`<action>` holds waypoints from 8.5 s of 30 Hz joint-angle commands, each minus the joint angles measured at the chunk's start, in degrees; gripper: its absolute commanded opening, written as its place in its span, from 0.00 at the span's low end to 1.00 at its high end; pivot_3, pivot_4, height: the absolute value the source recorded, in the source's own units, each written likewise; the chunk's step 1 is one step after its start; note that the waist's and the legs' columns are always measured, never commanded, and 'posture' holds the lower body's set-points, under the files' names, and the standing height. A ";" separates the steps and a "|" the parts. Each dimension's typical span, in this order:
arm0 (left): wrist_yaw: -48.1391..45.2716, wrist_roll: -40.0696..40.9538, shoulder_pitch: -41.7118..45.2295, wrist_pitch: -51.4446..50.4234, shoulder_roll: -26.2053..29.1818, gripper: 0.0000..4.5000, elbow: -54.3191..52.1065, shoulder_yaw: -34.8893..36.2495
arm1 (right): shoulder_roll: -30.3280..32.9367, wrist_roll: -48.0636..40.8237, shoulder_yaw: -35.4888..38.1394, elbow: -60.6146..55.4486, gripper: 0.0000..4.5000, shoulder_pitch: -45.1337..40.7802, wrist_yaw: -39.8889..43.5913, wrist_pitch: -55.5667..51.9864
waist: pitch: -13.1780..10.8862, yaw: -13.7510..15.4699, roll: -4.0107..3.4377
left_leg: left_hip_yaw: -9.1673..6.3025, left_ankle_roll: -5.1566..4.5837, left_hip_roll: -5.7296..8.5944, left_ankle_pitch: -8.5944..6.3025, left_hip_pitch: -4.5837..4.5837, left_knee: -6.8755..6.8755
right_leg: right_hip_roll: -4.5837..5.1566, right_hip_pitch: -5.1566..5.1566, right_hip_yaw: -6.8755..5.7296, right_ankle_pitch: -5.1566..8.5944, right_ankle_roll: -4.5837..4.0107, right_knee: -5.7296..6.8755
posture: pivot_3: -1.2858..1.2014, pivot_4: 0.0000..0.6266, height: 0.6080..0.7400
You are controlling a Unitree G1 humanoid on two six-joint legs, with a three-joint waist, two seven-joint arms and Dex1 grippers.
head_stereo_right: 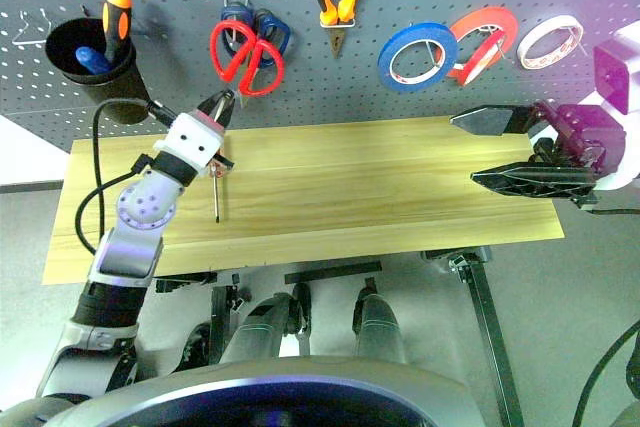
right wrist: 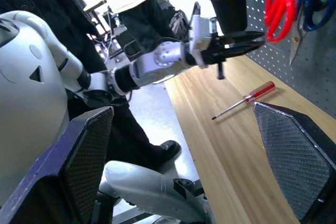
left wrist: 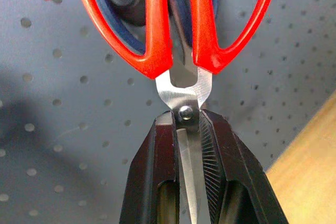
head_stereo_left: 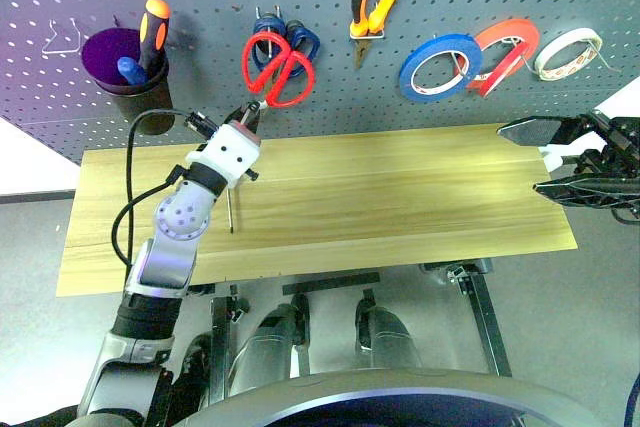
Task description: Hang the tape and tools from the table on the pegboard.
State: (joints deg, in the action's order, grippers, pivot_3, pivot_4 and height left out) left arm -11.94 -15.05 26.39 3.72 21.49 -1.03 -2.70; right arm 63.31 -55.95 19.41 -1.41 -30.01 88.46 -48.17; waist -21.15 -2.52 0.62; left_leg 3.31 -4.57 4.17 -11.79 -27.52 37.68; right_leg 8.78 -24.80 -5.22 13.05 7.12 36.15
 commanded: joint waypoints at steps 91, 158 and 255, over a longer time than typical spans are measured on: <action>20.61 19.29 24.49 -47.02 -12.02 0.82 38.18 18.10 | -3.54 8.89 -3.39 -1.83 1.00 -0.71 -4.99 7.05 | 0.02 -0.07 0.01 | 0.75 -0.20 -0.02 -0.14 0.01 0.39 | 0.33 -0.13 0.06 -0.53 0.38 0.06 | 0.41 0.59 0.87; 7.55 21.32 -8.74 -50.26 -7.56 0.20 -35.24 4.50 | -4.68 15.56 -8.16 11.47 1.00 -7.96 1.45 13.01 | 0.02 0.15 0.02 | 1.67 -0.41 -0.02 -0.28 0.00 0.35 | 0.76 -0.55 0.04 -1.01 0.60 -0.05 | 0.45 0.49 0.87; -2.51 17.97 10.32 -9.89 11.63 0.20 -12.37 17.17 | -2.82 -0.17 -9.24 19.16 1.00 -12.53 4.04 12.97 | 3.02 1.59 -0.07 | 1.80 -0.19 0.01 -0.14 0.06 0.52 | 0.71 -0.50 -0.07 -1.24 0.58 0.03 | 0.48 0.34 0.87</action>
State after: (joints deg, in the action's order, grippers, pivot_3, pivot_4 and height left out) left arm -14.72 3.17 37.32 -8.07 32.34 -12.34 12.66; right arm 58.78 -55.34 9.29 18.32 -41.25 92.04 -35.08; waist -18.13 -0.94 0.56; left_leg 5.11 -4.76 4.18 -11.93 -27.47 38.19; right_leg 9.50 -25.30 -5.29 11.81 7.70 36.17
